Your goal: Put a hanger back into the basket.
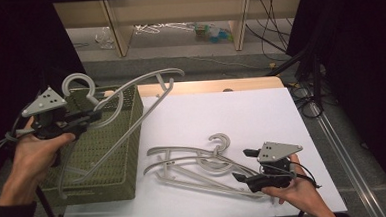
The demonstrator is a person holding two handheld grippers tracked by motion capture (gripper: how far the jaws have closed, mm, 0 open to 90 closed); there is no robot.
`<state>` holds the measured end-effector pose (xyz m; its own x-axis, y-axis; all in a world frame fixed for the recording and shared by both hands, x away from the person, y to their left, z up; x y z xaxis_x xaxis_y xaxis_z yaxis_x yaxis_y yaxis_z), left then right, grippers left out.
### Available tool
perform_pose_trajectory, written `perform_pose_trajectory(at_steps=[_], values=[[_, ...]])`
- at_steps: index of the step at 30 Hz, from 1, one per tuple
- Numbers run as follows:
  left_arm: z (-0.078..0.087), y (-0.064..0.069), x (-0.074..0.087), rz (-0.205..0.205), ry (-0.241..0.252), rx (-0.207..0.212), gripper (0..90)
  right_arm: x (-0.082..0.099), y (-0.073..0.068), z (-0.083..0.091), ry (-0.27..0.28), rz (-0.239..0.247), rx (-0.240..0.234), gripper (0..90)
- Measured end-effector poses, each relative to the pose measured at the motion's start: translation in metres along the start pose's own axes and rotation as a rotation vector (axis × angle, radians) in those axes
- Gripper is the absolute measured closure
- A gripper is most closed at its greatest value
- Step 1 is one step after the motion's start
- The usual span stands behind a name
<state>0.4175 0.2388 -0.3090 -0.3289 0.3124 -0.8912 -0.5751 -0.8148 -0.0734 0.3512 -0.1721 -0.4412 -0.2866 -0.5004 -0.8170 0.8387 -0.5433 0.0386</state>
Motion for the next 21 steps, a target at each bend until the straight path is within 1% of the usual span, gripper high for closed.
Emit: perform_pose_trajectory(at_steps=[1, 2, 3, 4, 5, 6, 9, 10, 14, 17, 20, 21], values=[[-0.002, -0.005, 0.003, -0.003, -0.019, -0.013, 80.4, 0.000, 0.000, -0.001, 0.010, 0.001, 0.004, 23.2], [-0.003, -0.012, 0.004, -0.015, -0.028, -0.037, 80.3, 0.000, 0.000, -0.001, 0.000, 0.002, 0.003, 22.9], [-0.005, -0.017, 0.006, -0.014, -0.036, -0.050, 80.3, 0.000, 0.000, -0.001, 0.000, 0.001, 0.000, 22.6], [-0.006, -0.020, 0.007, -0.006, -0.041, -0.053, 80.3, 0.000, 0.000, -0.001, -0.001, 0.001, -0.002, 22.6], [-0.007, -0.027, 0.008, -0.023, -0.042, -0.073, 80.3, 0.001, -0.001, -0.001, -0.002, 0.001, -0.003, 22.6], [-0.008, -0.031, 0.008, -0.023, -0.044, -0.078, 80.3, 0.001, -0.001, -0.001, -0.002, 0.003, -0.003, 22.6], [-0.011, -0.041, 0.011, -0.005, -0.042, -0.071, 80.3, 0.001, 0.000, -0.001, -0.005, 0.005, 0.000, 22.6], [-0.011, -0.046, 0.012, 0.003, -0.041, -0.077, 80.4, 0.001, 0.000, -0.001, -0.006, 0.005, 0.001, 22.6], [-0.012, -0.061, 0.019, 0.012, -0.051, -0.095, 80.3, 0.002, 0.001, -0.001, -0.002, -0.001, 0.005, 22.7], [-0.013, -0.071, 0.026, 0.029, -0.050, -0.103, 80.3, 0.003, 0.001, -0.001, -0.009, -0.003, 0.003, 22.7], [-0.013, -0.077, 0.034, 0.031, -0.054, -0.114, 80.3, 0.003, 0.000, -0.002, -0.014, 0.003, -0.002, 22.7], [-0.013, -0.079, 0.036, 0.031, -0.058, -0.121, 80.2, 0.003, -0.001, -0.002, -0.018, -0.003, -0.005, 22.7]])
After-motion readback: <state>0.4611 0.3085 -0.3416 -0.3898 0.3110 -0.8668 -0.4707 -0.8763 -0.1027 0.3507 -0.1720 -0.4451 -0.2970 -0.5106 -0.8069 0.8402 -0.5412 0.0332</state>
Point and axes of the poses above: each handheld gripper's, and its own axes: z roughly backward along the jaws, x roughly out of its underside, y roughly to its right, the point moved 8 cm from there along -z, roughly forward along the jaws, and after that the axes turned 1 degree about -z, right-handed, at the moved point
